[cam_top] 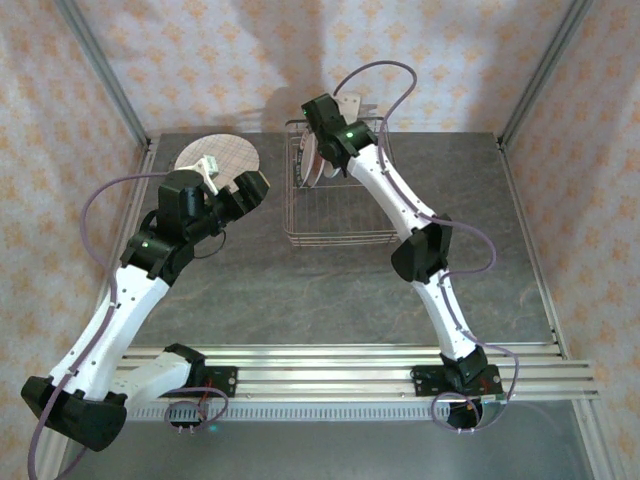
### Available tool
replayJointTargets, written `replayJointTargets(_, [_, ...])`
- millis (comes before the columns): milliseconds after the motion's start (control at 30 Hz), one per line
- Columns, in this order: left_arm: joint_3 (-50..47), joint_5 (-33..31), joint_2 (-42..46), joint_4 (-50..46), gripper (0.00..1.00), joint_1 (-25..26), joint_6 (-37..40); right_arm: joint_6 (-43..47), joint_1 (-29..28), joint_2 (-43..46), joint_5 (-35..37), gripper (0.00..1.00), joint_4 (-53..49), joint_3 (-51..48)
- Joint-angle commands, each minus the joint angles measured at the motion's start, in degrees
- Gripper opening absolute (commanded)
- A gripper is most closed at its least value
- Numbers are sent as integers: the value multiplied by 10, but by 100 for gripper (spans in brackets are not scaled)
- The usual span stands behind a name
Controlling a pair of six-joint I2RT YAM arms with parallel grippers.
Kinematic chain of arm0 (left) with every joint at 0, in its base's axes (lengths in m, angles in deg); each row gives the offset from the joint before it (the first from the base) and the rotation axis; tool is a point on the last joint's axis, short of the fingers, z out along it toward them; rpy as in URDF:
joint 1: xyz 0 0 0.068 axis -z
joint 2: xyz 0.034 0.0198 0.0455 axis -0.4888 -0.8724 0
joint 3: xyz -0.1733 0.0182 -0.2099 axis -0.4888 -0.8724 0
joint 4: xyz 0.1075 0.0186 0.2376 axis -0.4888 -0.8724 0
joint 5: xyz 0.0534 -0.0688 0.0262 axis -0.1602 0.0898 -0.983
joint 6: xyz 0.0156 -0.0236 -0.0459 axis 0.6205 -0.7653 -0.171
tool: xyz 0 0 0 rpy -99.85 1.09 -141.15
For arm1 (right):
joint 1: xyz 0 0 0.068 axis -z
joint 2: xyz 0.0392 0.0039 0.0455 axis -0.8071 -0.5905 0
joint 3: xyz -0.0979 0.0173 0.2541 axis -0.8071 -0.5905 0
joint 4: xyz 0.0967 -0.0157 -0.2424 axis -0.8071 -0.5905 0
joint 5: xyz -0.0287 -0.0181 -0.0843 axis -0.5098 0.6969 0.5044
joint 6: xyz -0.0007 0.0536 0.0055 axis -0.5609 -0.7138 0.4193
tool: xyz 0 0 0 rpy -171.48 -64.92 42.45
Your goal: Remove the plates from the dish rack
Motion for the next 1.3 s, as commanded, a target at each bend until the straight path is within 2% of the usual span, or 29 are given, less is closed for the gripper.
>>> replayJointTargets(0, [-5,7,-2,21,93,2,-1,-8,-5,62,45,0,33,33])
replayJointTargets(633, [9,40,-31,76,93,7,-37,-2,-5,180,94,0,-51,-10])
replayJointTargets(900, [34,68,-81,112,93,30,-70,-13,-3,252,91,0,-106,-36])
replayJointTargets(1000, [40,72,-103,143,93,46,-91,-31,8,278,64,0,-127,-44])
replayJointTargets(1267, [77,124,-203,217,89,82,-171,-93,73,335,-101,0,-176,-64])
